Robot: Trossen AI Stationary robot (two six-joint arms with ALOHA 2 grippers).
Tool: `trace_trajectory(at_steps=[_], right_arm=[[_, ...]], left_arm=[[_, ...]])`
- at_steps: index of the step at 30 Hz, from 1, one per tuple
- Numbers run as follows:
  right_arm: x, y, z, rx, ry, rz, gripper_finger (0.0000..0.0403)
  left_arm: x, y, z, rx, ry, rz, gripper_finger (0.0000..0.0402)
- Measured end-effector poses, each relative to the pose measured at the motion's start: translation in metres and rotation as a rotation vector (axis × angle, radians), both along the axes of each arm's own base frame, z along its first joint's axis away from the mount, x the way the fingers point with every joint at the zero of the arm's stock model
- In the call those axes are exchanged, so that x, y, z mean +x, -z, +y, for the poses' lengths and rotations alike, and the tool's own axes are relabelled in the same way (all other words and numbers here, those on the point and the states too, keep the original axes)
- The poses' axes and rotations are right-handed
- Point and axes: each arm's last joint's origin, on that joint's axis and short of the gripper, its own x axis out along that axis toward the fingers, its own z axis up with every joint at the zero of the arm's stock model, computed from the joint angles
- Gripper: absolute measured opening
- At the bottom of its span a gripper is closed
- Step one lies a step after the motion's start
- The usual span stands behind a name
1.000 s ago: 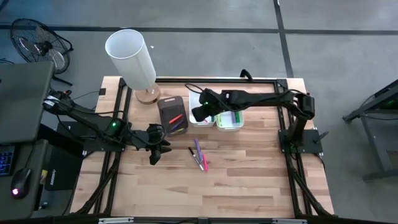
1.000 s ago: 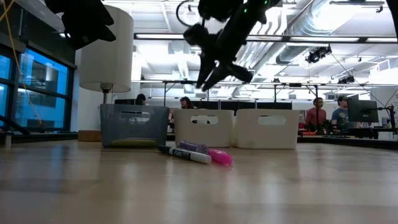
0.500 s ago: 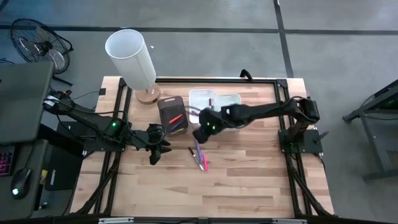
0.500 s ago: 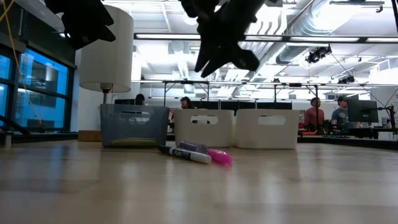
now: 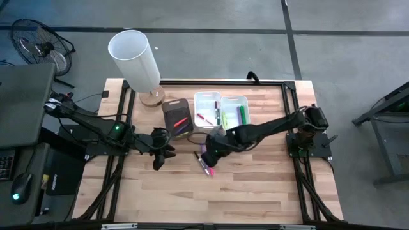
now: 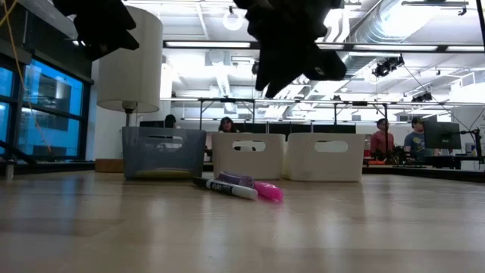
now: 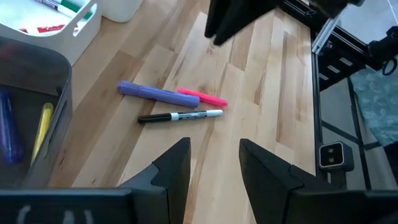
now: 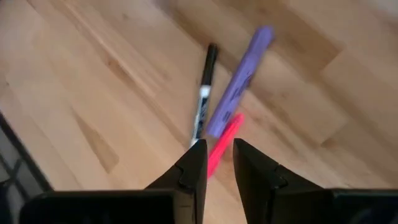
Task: Pick & Place Markers
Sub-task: Put the pink pen into the black bin
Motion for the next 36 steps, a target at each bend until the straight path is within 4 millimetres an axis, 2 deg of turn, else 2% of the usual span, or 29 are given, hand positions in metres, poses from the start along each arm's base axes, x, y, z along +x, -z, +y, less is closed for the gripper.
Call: trace_trajectory(at_steps=[6,10,14,24,33,36], right_arm=[[0.010,0.023,0.015,0.021,-0.009,0.022,0.0121],[0.012,0.036,0.019,0.055,0.054,0.070,0.0169],[0.014,0.047,0.020,0.101,0.102,0.114,0.0194],[0.018,0.081,0.028,0.142,0.096,0.222,0.0195],[0.021,0.083,0.028,0.129,0.108,0.202,0.0195],[0.024,0.089,0.029,0.133,0.099,0.189,0.0194]], left_arm=[[0.000,0.000,0.000,-0.008,0.014,0.005,0.0136],[0.000,0.000,-0.001,-0.002,0.035,0.005,0.0136],[0.000,0.000,-0.001,-0.006,0.043,0.008,0.0136],[-0.001,0.001,-0.001,-0.001,0.047,0.016,0.0136],[-0.001,0.001,-0.001,-0.001,0.046,0.015,0.0136],[-0.001,0.001,-0.001,-0.001,0.046,0.015,0.0136]])
